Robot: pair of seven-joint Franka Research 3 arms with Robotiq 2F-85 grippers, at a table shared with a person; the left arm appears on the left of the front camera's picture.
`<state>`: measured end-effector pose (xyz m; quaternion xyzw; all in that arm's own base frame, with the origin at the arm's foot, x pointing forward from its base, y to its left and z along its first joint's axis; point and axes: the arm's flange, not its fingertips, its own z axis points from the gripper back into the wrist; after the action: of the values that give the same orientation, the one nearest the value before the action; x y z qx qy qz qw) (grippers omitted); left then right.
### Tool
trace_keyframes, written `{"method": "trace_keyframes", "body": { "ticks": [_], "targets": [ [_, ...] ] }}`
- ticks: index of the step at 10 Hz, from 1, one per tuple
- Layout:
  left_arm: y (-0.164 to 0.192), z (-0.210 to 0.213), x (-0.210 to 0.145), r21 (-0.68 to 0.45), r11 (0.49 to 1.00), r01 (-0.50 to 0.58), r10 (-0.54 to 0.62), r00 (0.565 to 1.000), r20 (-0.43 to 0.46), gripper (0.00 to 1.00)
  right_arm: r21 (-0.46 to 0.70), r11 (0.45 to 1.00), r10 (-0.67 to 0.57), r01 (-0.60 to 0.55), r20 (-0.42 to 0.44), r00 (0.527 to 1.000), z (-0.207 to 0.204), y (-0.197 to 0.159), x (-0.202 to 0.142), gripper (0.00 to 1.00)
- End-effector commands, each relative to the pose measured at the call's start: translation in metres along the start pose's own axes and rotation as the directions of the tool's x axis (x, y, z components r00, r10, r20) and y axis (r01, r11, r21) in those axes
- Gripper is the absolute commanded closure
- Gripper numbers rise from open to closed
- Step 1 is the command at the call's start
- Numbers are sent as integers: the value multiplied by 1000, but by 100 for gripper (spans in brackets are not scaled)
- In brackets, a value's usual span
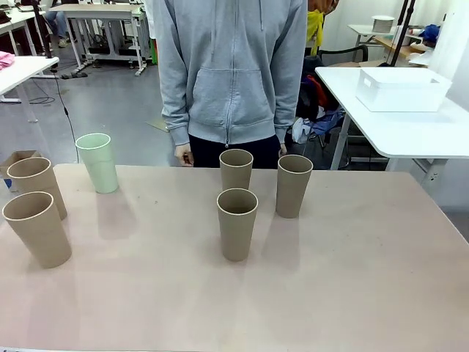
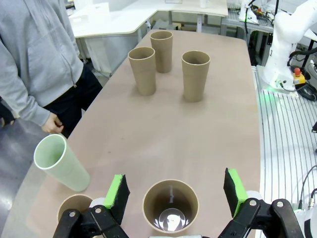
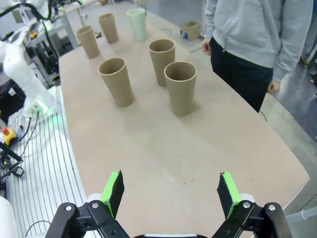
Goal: Stack the cups and store them in the basket.
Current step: Pick up two Reusable plastic cups , one in each hand.
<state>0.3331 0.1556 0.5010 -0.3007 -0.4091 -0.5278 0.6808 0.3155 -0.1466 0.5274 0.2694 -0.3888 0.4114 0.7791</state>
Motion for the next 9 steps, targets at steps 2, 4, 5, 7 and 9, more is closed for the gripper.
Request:
{"method": "trace_keyframes", "body": {
  "ticks": [2, 4, 5, 7, 9],
  "targets": [
    [3, 2, 1, -1, 1000, 19, -19, 1000, 25, 0, 1, 1000, 22, -22, 22, 1000, 1, -2, 3, 0],
    [3, 2, 1, -1, 1000, 19, -19, 1000, 25, 0, 1, 1000, 22, -22, 22, 1000, 1, -2, 3, 0],
    [0, 0, 0, 0, 1000, 0, 0, 1000, 0, 0, 0, 1000, 0, 0, 0, 1000, 0, 0, 0, 0],
    [47, 12, 3, -19, 1000, 21, -21, 1000, 16, 0, 88, 995, 42, -40, -23, 999, -51, -45, 45, 0],
    [80, 31, -22, -40, 999, 3, -1, 998, 56, 0, 210, 975, 76, -70, -19, 997, -97, -63, 55, 0]
  ]
}}
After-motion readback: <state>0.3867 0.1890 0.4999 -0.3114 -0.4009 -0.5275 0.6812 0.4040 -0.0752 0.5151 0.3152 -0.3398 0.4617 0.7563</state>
